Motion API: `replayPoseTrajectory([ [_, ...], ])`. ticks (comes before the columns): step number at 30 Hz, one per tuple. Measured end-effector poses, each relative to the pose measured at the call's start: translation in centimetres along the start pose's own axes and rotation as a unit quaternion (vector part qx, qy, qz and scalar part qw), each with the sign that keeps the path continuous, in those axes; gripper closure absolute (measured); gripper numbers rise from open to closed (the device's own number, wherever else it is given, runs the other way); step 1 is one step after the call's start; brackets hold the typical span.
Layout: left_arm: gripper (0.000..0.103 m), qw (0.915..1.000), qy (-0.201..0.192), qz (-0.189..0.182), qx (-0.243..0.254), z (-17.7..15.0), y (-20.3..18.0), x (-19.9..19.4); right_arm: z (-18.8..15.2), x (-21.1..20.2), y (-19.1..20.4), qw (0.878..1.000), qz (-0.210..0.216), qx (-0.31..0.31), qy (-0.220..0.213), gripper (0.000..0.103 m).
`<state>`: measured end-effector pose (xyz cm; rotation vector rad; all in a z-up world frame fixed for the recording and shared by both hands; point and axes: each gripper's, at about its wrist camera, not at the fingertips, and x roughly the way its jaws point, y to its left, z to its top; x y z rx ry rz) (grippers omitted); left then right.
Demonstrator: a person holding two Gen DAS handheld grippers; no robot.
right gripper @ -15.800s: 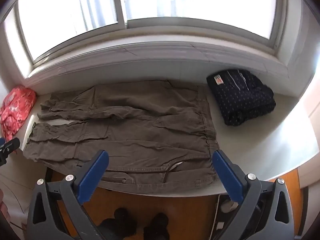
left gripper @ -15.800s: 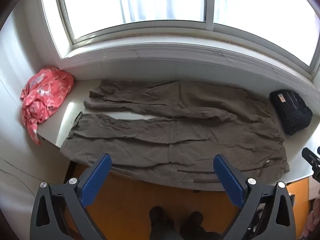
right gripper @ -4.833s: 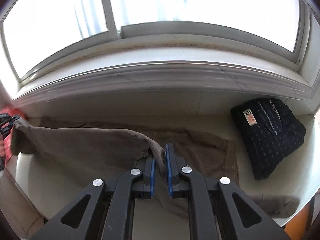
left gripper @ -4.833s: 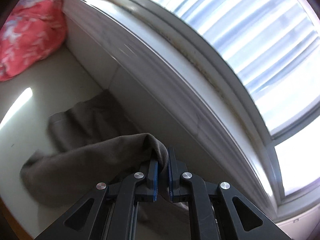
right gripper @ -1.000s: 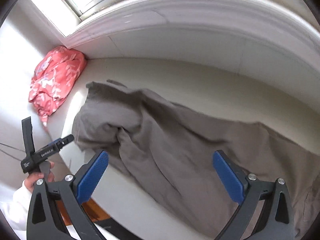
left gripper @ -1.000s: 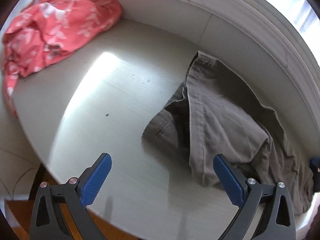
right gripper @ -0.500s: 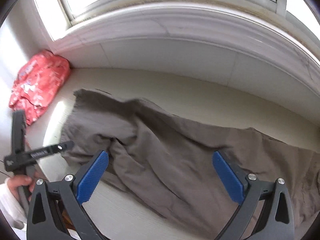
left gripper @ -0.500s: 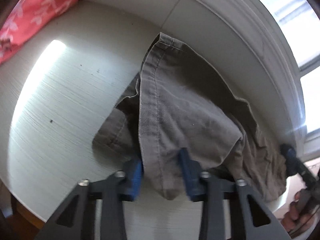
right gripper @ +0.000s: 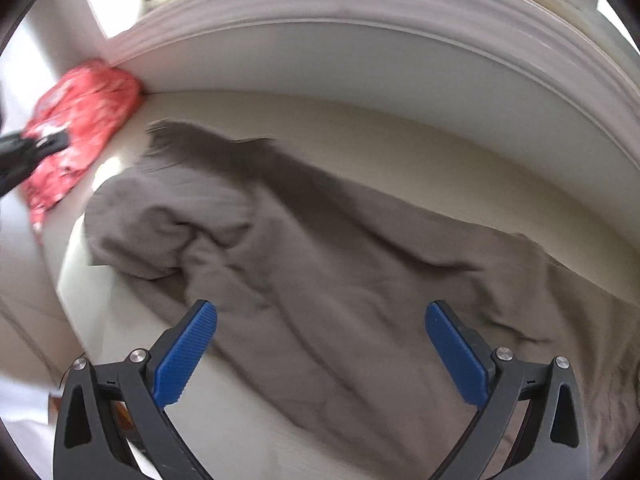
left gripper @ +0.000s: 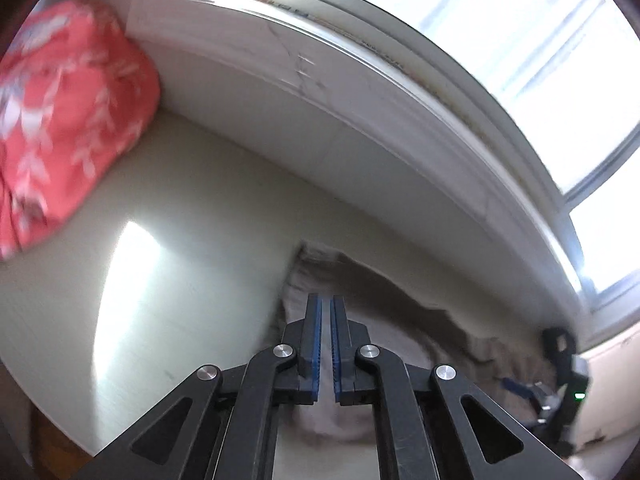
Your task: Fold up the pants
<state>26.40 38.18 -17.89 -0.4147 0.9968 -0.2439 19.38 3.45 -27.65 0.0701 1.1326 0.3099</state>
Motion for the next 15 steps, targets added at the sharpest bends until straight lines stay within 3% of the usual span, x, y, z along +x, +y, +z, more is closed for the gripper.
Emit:
replayPoseTrajectory([
  [4,0.098,0.9983,0.057,-0.002,0.010,-1.6,0.6,2.3,0.8,1.5,2.9,0.998,0.037,-0.043,0.009,0.002],
  [7,0.098,0.9961,0.086,0.009,0.016,-4.6,0.7,3.3,1.1,2.8,5.1,0.995,0.040,-0.090,0.024,0.017],
  [10,0.098,0.9953,0.095,0.019,0.000,-6.5,1.0,3.6,1.1,4.8,6.9,0.990,0.026,-0.130,0.047,0.019],
  [12,0.098,0.9949,0.097,0.026,-0.011,-7.3,1.2,3.6,1.4,6.3,7.6,0.988,0.020,-0.140,0.063,0.045],
  [13,0.097,0.9946,0.098,0.029,-0.014,-7.5,1.3,3.6,1.6,7.1,7.8,0.987,0.019,-0.139,0.076,0.069],
  [15,0.096,0.9951,0.092,0.030,-0.022,-7.9,1.4,3.1,1.9,7.3,7.9,0.988,0.015,-0.131,0.085,0.071],
])
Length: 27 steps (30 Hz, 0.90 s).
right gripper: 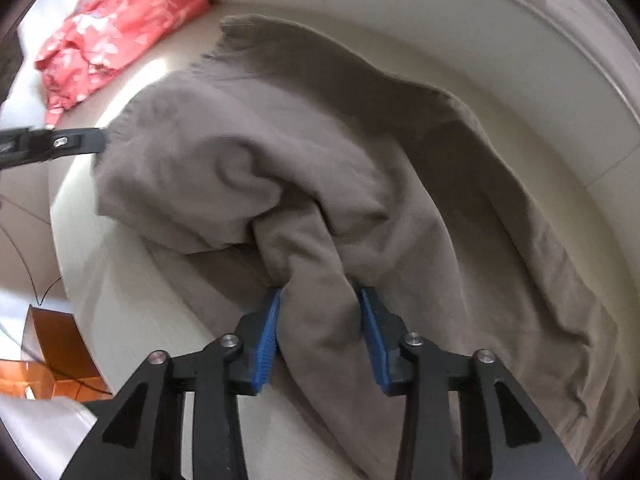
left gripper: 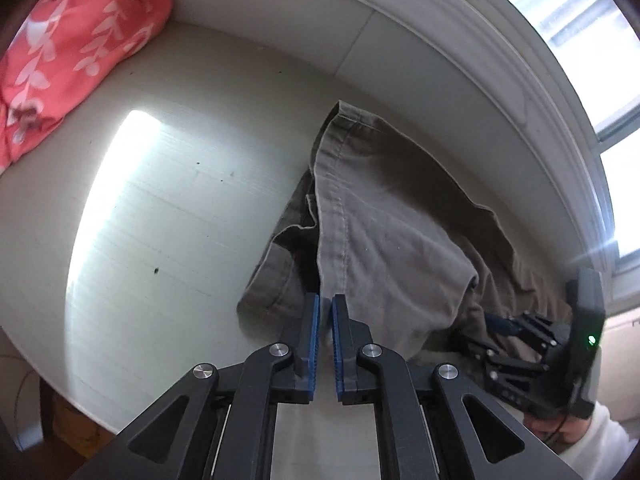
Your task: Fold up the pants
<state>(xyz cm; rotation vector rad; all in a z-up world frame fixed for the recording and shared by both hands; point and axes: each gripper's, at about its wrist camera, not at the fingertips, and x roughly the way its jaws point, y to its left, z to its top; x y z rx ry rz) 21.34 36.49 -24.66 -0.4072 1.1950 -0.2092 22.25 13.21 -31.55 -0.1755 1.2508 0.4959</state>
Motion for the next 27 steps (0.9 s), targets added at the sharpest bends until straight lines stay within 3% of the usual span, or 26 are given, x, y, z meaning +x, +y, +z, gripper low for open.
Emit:
replayPoseTrajectory([
  [1,0.091,1.0000,-0.004,-0.002,-0.004,-0.2,0.1,-0.3,0.2,0.0,0.1,1.000,0.002,0.001,-0.001,0.077],
  [3,0.065,0.9998,-0.009,-0.010,-0.012,-0.6,0.3,-1.0,0.4,-0.9,0.0,1.000,0.017,-0.002,-0.008,0.087],
  [4,0.025,0.9995,-0.014,-0.023,-0.016,-0.7,0.4,-1.4,0.4,-1.6,0.0,1.000,0.018,-0.004,-0.017,0.090],
  [5,0.000,0.9991,-0.018,-0.033,-0.019,-0.9,0.6,-1.8,0.2,-2.4,-0.1,0.999,0.022,-0.006,-0.027,0.090],
  [11,0.001,0.9993,-0.023,-0.028,-0.007,-1.3,-0.3,-1.8,-1.5,-6.9,0.0,0.993,0.082,-0.031,-0.074,0.091],
  [15,0.001,0.9998,-0.008,-0.012,0.015,-0.9,-1.5,0.7,-1.5,-4.7,0.5,0.994,0.085,-0.048,-0.037,0.091],
  [18,0.002,0.9999,0.010,0.010,-0.002,-0.7,-0.5,2.5,-0.6,-1.5,1.4,0.996,0.073,-0.056,0.021,0.086],
  [21,0.006,0.9996,0.010,0.009,-0.027,-0.9,0.7,2.5,-0.1,-2.7,1.8,0.994,0.059,-0.090,0.023,0.083],
  [22,0.006,0.9994,0.006,0.007,-0.033,-1.2,1.0,2.1,0.2,-3.6,1.8,0.993,0.065,-0.093,0.016,0.073],
  [23,0.006,0.9992,0.002,0.006,-0.039,-1.5,1.4,1.6,0.8,-4.8,1.6,0.993,0.079,-0.090,0.004,0.054],
  [25,0.006,0.9989,-0.001,0.005,-0.046,-2.0,1.6,1.0,2.3,-7.1,0.8,0.990,0.114,-0.077,-0.025,0.032],
  [27,0.006,0.9986,-0.001,0.010,-0.051,-2.5,2.1,1.0,4.8,-8.4,0.0,0.987,0.133,-0.075,-0.048,0.021],
])
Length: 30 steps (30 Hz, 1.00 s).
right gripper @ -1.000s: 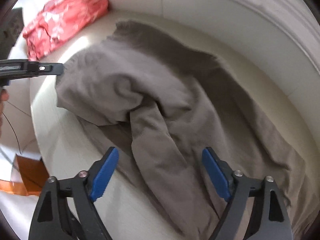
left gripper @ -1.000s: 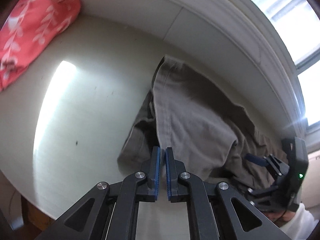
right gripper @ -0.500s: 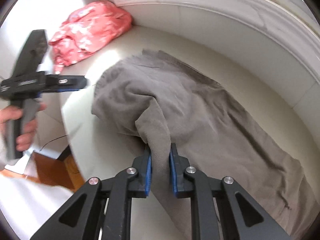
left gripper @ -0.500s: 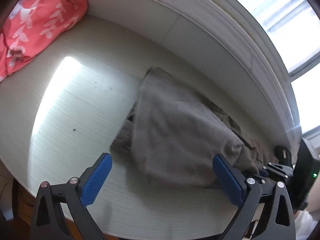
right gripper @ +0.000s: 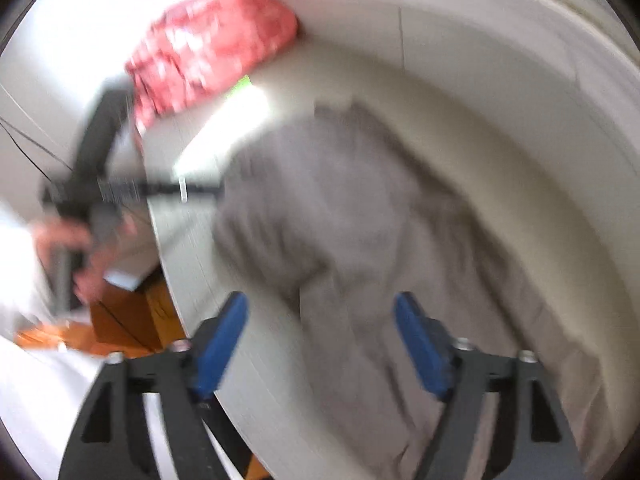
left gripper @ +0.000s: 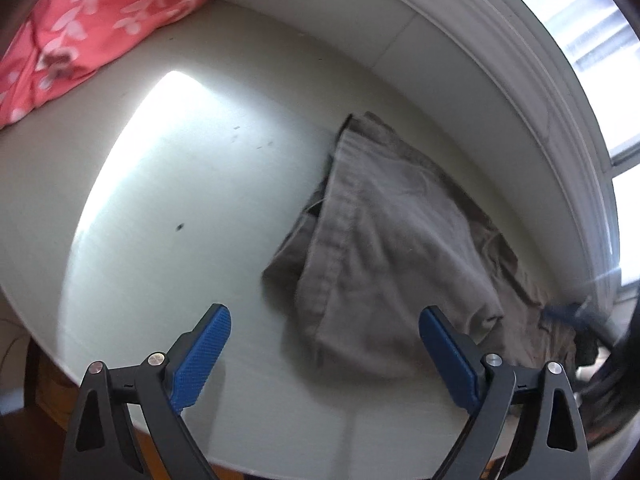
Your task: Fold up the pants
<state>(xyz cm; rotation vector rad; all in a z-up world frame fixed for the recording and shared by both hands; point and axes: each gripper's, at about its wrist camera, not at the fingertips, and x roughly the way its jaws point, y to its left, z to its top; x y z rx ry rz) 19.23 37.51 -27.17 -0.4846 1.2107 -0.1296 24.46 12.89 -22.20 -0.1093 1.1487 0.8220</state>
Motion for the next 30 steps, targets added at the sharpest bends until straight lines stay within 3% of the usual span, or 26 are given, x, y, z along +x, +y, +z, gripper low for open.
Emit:
replayPoseTrajectory([
  [3,0.006,0.9998,0.007,-0.002,-0.020,-0.5,1.0,0.4,3.9,0.6,-1.4,1.000,-0.004,-0.011,-0.016,0.020],
  [7,0.006,0.9989,0.010,-0.019,-0.041,-1.3,1.8,0.6,9.9,6.0,-1.6,0.999,-0.001,-0.046,0.019,0.021],
  [12,0.006,0.9988,0.009,-0.019,-0.044,-2.5,2.1,0.3,13.0,11.3,1.2,0.994,0.010,-0.090,0.056,0.021],
  [16,0.006,0.9986,0.006,-0.008,-0.051,-3.2,3.2,-0.2,14.6,16.4,2.2,0.988,-0.014,-0.119,0.100,0.021],
  [17,0.006,0.9983,0.005,-0.009,-0.058,-3.3,3.6,-0.4,14.5,17.5,2.2,0.986,-0.007,-0.115,0.120,0.035],
  [18,0.006,0.9979,0.003,-0.013,-0.064,-3.5,4.0,-0.6,14.3,17.8,2.2,0.985,-0.009,-0.112,0.128,0.041],
  [19,0.005,0.9976,0.000,-0.016,-0.067,-3.5,4.3,-0.8,14.3,17.2,2.4,0.987,-0.013,-0.114,0.116,0.064],
  [20,0.005,0.9976,0.000,-0.014,-0.068,-3.5,4.6,-1.0,14.4,16.6,2.4,0.988,-0.007,-0.107,0.111,0.079],
  [23,0.005,0.9978,-0.001,-0.012,-0.065,-3.5,5.1,-1.6,14.4,12.4,2.0,0.995,0.042,-0.068,0.060,0.097],
  [25,0.005,0.9978,-0.008,-0.019,-0.064,-3.1,5.0,-2.1,14.3,9.9,2.1,0.997,0.054,-0.055,0.030,0.097],
  [27,0.005,0.9980,-0.012,-0.023,-0.058,-2.7,4.4,-2.0,14.1,8.1,2.4,0.998,0.036,-0.053,0.001,0.097],
  [30,0.005,0.9989,-0.010,-0.025,-0.038,-1.8,3.5,-1.8,14.6,8.6,0.8,1.000,0.018,-0.023,-0.008,0.097],
])
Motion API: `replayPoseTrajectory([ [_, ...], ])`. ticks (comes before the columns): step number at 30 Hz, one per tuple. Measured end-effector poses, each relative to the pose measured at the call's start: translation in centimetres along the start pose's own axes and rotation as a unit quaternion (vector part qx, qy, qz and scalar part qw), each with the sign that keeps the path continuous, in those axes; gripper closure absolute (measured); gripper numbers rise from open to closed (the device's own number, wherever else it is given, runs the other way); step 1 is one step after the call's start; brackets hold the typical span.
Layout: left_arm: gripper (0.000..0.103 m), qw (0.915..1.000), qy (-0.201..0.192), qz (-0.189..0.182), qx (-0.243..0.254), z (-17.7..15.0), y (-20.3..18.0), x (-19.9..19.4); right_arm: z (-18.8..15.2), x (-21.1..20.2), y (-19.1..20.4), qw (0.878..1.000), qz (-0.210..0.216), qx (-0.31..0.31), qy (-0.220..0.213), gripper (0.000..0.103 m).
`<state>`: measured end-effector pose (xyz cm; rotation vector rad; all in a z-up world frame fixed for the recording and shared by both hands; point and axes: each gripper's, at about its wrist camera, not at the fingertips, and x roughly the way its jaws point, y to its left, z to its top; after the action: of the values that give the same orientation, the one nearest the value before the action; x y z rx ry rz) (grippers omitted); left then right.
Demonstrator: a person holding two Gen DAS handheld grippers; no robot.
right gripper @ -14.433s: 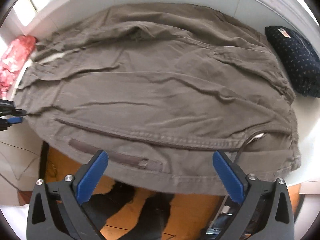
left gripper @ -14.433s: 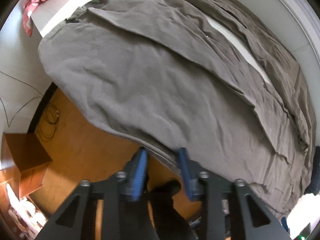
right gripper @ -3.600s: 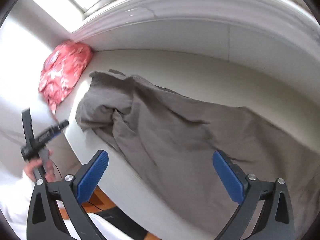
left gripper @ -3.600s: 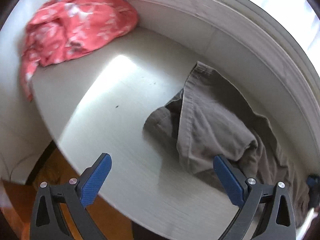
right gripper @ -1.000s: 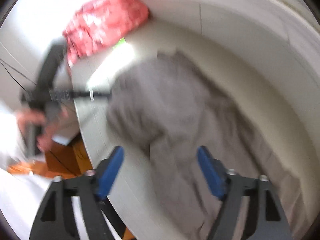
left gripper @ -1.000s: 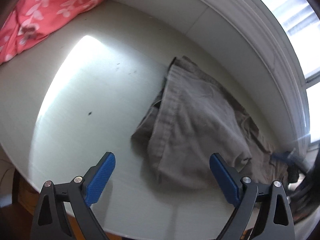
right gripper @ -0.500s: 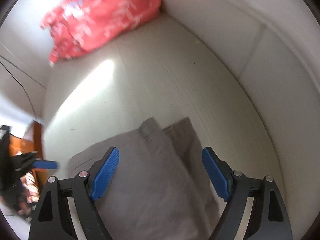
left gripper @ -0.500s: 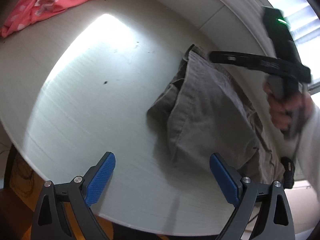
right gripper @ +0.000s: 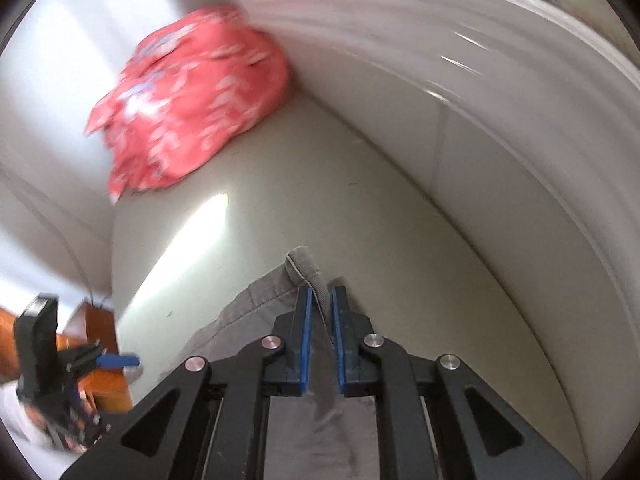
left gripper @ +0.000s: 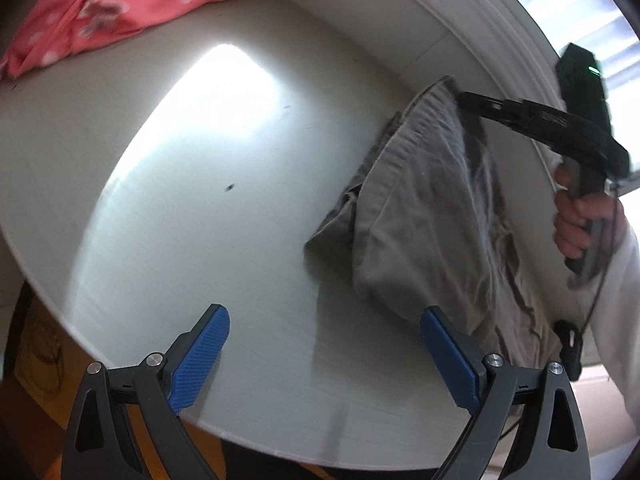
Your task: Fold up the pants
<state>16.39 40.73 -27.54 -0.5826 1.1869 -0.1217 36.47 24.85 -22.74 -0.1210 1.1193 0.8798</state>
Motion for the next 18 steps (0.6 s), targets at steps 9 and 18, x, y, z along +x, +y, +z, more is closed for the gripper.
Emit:
replayPoseTrajectory([
  [9,0.005,0.9993,0.007,-0.010,0.036,2.3,-3.2,1.8,-0.9,3.3,-1.1,0.998,-0.046,0.044,0.015,0.096],
  [18,0.005,0.9992,-0.015,-0.034,0.017,2.9,-1.6,-1.6,-6.7,-5.4,1.7,0.992,-0.113,0.051,-0.001,0.065],
])
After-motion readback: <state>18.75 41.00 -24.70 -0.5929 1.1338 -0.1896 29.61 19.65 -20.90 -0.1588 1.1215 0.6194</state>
